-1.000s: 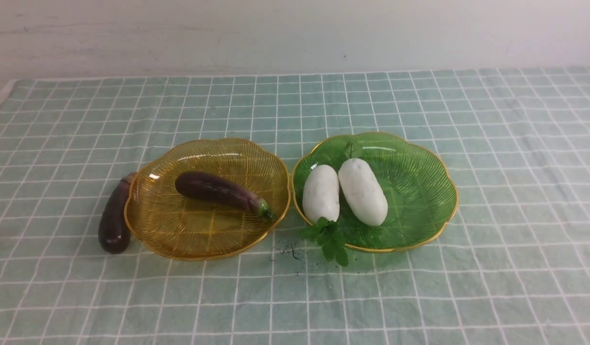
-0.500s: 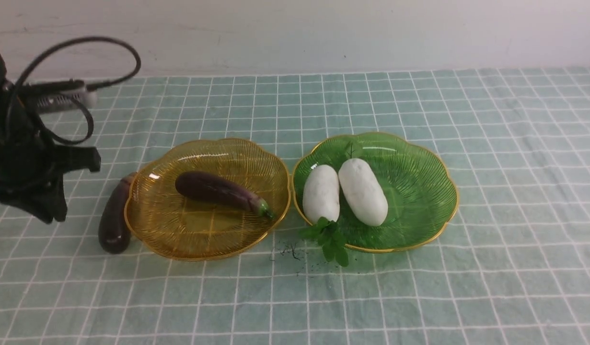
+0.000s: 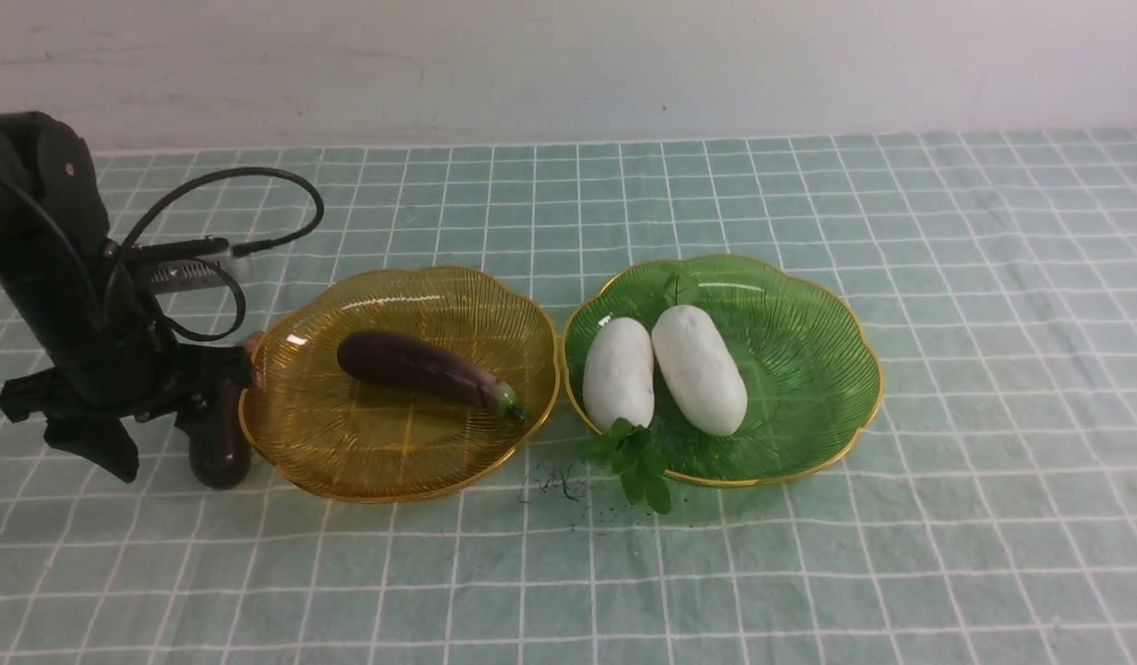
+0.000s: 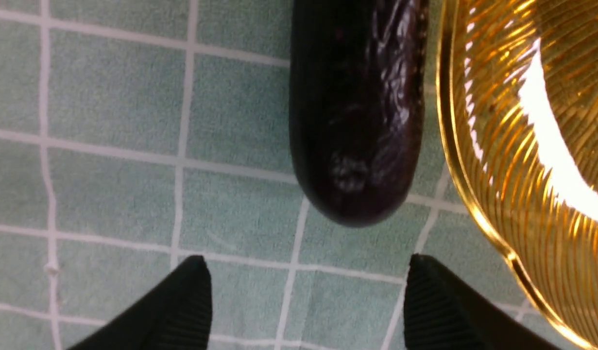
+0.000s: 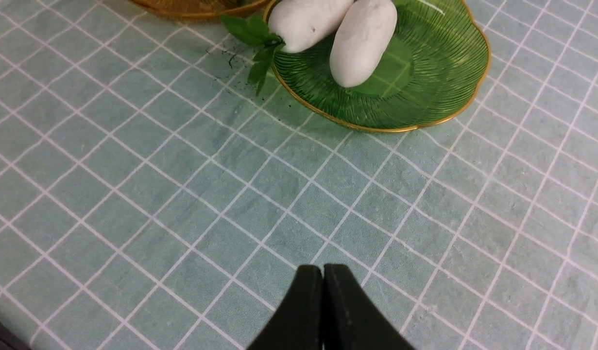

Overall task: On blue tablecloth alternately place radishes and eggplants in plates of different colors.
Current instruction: 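Pick up the eggplant and place it in the yellow plate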

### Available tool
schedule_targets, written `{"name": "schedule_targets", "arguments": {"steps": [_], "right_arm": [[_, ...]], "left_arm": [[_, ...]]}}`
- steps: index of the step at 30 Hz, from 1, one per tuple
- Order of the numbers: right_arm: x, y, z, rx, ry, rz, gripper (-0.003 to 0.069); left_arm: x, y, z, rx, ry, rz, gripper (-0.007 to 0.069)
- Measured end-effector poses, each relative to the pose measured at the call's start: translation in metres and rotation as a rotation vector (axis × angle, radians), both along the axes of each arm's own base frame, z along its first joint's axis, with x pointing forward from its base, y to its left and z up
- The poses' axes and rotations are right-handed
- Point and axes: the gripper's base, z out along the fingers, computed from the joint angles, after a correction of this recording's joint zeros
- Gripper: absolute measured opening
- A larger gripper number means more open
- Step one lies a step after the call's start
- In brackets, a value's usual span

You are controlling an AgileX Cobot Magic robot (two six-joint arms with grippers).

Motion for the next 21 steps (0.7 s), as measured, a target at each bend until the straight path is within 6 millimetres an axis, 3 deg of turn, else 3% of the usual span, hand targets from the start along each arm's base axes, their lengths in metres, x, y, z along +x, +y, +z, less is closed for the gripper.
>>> {"name": "schedule_targets", "arguments": {"steps": [13, 21], "right_arm": [[0.000, 0.000, 0.001, 0.010, -0.006, -0.004, -0.0015], [0.000, 0.000, 0.001, 0.028, 0.004, -0.020, -0.0015]], "left_arm": [[0.011, 0.006, -0.026, 0.063, 0.000, -0.039, 0.0479], [0.010, 0.014, -0.027, 0.147, 0.019, -0.082, 0.0479]]}}
